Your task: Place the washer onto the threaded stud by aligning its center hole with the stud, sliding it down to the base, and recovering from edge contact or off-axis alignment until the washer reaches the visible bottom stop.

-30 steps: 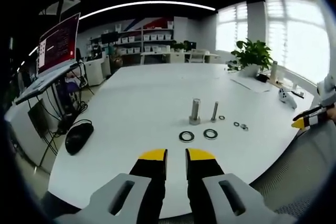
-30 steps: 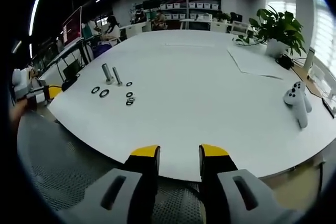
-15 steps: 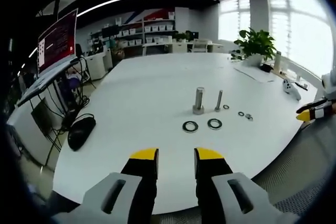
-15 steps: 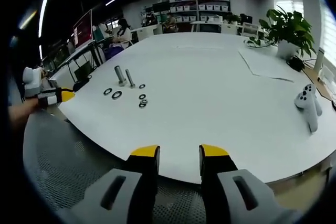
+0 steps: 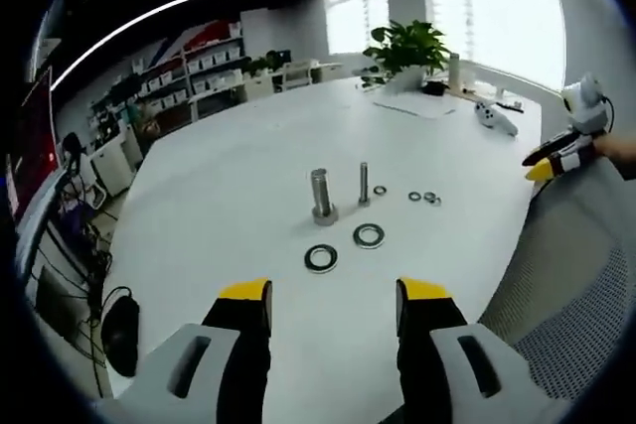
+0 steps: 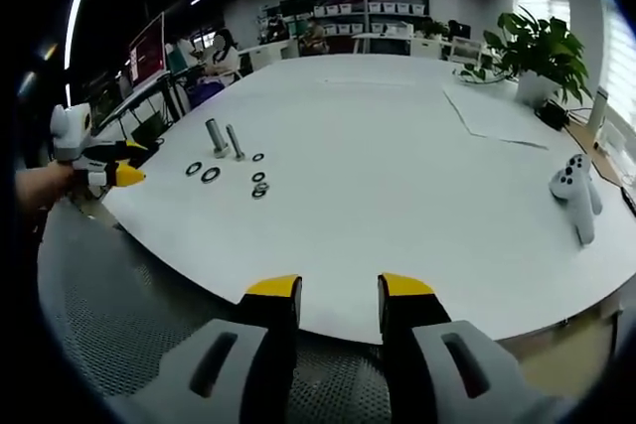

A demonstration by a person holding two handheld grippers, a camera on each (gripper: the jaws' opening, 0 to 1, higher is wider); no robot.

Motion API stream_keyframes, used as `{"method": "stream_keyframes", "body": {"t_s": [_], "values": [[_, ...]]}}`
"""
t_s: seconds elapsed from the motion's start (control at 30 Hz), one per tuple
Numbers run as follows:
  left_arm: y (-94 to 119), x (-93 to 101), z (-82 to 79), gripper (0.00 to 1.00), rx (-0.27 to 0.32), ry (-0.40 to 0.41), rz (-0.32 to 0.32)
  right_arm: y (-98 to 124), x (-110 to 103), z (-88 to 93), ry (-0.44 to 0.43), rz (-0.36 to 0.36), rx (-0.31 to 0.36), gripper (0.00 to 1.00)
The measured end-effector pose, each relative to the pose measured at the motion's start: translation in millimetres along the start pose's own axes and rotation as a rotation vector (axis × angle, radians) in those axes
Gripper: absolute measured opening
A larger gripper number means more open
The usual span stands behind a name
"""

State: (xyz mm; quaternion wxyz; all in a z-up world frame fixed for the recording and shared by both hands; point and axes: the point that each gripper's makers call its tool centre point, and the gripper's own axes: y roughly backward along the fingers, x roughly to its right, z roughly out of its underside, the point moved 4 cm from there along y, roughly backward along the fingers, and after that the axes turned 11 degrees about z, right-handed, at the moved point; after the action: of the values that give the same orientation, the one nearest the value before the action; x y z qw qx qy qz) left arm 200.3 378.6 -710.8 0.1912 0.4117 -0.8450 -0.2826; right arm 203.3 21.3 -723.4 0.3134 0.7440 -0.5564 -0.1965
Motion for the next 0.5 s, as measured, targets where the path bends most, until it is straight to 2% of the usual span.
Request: {"method": "stream_keyframes", "body": {"t_s": [0.03, 0.1, 0.23, 0.37, 0.5], "values": [[-4.7, -1.5, -0.6, 0.49, -0.025, -0.013, 0.035, 0.0, 0.1, 0.1, -0.001, 0.001, -0.001, 0.33], [-12.0, -2.9, -6.9, 0.5, -0.033, -0.065, 0.103, -0.3, 0.2, 0.4, 0.0, 0.003, -0.004, 0.33], [-22.2, -9.5, -10.1, 0.52, -0.12, -0.111, 0.183, -0.1, -0.6, 0.0, 0.0, -0.003, 0.001, 0.33], [-37.1, -23.3, -11.6, 0.52, -0.215, -0.102, 0.208, 0.2, 0.7, -0.3, -0.006, 0.007, 0.004, 0.34], [-48.3, -34.4, -13.1, 0.44, -0.281, -0.172, 0.224, -0.1, 1.5, 0.2, -0.005, 0.013, -0.002, 0.35]]}}
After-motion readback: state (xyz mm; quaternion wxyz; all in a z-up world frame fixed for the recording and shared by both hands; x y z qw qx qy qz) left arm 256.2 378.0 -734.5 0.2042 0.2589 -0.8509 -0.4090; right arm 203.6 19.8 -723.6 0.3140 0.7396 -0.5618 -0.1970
